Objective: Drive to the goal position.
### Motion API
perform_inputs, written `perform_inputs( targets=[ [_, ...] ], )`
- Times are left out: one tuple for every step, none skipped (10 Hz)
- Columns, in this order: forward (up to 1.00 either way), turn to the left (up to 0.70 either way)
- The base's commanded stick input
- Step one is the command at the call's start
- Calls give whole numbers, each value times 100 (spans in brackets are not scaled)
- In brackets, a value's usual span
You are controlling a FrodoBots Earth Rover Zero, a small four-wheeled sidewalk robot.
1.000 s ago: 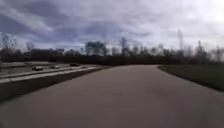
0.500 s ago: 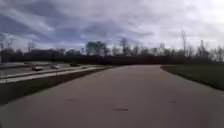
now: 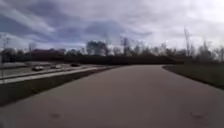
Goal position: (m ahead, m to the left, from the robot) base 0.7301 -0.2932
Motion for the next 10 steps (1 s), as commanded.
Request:
perform_inputs(
  targets=[
    [100,-36],
    [100,-29],
    [100,-21],
    [100,-13],
    [100,-5],
    [100,0],
    [100,0],
    [100,0],
    [100,0],
    [100,0]
  ],
)
